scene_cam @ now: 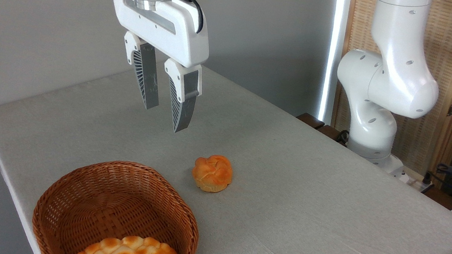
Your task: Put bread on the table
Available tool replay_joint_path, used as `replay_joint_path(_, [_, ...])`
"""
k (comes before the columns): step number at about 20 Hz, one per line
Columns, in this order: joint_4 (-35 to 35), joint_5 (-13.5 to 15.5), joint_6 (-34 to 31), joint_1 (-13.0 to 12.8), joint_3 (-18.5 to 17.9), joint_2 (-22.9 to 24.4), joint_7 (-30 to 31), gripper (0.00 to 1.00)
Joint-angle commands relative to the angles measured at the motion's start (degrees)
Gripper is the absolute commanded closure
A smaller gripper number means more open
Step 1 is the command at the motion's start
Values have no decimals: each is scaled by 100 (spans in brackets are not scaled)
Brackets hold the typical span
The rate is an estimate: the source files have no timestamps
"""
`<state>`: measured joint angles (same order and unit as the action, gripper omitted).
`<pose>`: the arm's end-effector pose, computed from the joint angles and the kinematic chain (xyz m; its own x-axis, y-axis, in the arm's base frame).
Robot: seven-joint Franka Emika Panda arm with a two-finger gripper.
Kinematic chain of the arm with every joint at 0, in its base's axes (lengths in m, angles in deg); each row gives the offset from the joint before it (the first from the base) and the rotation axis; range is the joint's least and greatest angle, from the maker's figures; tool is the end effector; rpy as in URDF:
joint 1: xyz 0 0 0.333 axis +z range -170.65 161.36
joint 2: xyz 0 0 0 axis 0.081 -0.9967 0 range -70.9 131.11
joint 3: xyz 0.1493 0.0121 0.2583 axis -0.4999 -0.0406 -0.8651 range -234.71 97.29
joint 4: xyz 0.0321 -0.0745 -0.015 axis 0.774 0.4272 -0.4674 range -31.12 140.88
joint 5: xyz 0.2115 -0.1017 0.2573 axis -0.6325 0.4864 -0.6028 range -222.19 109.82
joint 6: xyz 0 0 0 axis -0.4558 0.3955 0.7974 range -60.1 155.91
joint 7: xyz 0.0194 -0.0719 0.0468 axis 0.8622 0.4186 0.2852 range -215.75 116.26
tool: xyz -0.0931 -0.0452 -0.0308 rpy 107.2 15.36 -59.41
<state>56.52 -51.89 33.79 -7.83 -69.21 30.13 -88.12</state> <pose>0.5123 -0.0318 0.5989 0.7554 -0.6522 0.0638 -0.6550 -0.7543 0.0452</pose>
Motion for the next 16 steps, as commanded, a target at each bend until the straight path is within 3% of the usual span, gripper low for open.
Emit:
replay_joint_path(1, [-50, 80, -43, 28, -168, 24, -117, 0])
replay_joint_path(13, [-33, 89, 10, 19, -170, 32, -144, 0])
replay_joint_path(16, [46, 89, 430, 19, -170, 50, -153, 0])
